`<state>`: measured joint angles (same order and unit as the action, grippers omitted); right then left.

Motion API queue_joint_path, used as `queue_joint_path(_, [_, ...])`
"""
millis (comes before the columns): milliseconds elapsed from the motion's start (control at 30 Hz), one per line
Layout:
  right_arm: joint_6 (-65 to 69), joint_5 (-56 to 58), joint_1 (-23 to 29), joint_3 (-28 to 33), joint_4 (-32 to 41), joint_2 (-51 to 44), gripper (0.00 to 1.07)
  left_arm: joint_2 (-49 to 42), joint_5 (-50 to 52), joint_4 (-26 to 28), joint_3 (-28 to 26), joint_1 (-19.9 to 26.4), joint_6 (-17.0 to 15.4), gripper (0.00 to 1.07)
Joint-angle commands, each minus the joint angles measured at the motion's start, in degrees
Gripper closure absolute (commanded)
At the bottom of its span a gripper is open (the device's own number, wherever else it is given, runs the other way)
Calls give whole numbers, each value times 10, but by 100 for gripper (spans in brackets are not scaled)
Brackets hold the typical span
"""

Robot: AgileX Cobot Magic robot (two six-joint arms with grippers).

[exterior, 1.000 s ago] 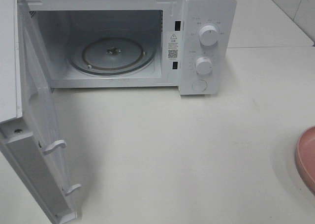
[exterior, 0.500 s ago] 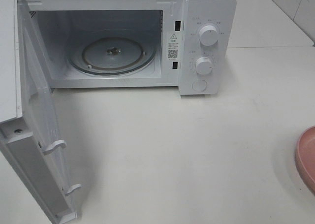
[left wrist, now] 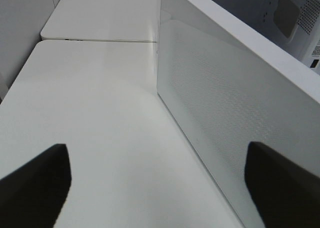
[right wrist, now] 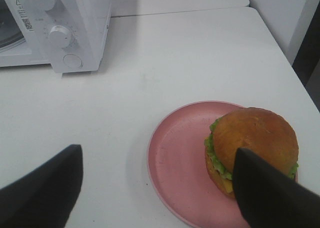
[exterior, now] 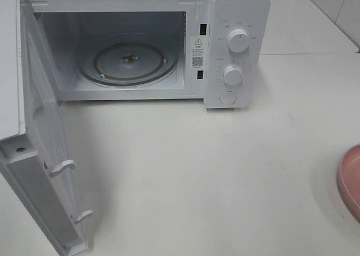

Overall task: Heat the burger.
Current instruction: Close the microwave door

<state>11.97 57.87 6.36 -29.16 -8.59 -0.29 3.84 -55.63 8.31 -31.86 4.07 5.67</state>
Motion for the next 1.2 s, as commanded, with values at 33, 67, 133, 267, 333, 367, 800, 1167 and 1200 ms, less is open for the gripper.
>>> queue_joint_path(33, [-3, -1, -5, 1, 2, -14, 31, 40, 50, -5, -3, -1, -5, 54])
queue_joint_path(67, [-3, -1, -5, 1, 2, -14, 31, 40, 50, -5, -3, -1, -5, 54])
queue_joint_path(133, [-3, -1, -5, 1, 2, -14, 31, 61, 64, -7, -3, -1, -5, 64])
queue_joint_path(267, [-3, -1, -5, 1, 2, -14, 31, 105, 89, -19, -3, -1, -5, 107])
queue_joint_path(333, [-3, -1, -5, 1, 2, -14, 31, 129, 111, -33, -3, -1, -4, 107])
queue_joint_path(367, [-3, -1, -5, 1, 2, -14, 31, 153, 138, -49, -3, -1, -4, 107])
queue_joint_path(800, [-3, -1, -5, 1, 2, -14, 31, 237, 352, -65, 100, -1, -5, 107])
queue_joint_path(1167, [-3, -1, -5, 1, 2, -14, 31, 289, 608, -36, 218, -1, -5, 107])
queue_joint_path(1200, [-3, -1, -5, 1, 2, -14, 31, 289, 608, -36, 218, -1, -5, 107])
